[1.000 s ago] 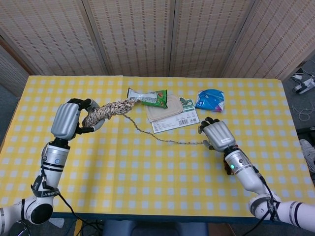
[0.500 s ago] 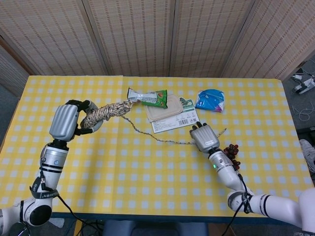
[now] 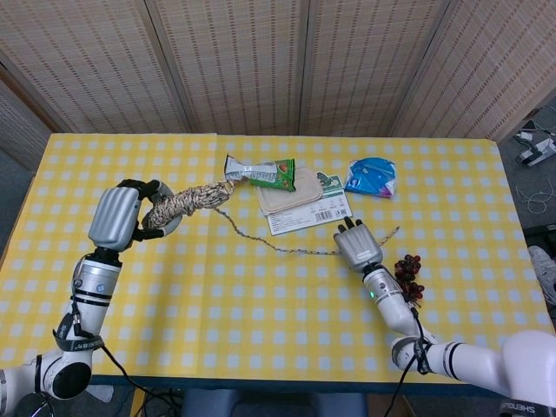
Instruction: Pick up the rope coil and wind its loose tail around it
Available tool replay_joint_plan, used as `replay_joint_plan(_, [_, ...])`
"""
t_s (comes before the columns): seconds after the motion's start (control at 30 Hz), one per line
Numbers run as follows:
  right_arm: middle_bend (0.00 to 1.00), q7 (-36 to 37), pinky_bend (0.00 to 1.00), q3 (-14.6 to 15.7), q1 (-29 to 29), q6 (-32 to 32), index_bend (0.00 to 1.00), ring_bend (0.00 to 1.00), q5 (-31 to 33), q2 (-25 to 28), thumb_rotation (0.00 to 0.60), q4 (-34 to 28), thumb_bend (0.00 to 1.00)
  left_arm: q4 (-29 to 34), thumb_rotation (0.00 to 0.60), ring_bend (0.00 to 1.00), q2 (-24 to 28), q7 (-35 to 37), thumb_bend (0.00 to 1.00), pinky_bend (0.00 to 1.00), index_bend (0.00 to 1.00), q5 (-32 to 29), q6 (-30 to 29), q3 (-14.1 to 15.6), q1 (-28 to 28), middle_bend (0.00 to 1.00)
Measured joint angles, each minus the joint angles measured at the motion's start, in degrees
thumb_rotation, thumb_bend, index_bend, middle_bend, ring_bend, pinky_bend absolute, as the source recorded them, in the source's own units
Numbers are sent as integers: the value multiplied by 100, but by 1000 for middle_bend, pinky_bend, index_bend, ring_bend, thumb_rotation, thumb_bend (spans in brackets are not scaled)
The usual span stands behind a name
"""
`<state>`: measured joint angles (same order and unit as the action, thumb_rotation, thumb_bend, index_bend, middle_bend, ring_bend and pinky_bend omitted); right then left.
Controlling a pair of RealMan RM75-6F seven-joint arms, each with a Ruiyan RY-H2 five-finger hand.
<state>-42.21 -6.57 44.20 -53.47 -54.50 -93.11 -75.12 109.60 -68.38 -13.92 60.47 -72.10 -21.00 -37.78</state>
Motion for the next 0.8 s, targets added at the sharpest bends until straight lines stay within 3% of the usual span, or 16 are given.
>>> replay_joint_plan(0.8, [280, -13, 221, -24, 208, 205, 518, 100, 99, -568, 600, 690, 274, -132, 533, 492, 10, 118, 269, 348, 692, 0, 28, 75, 38, 689])
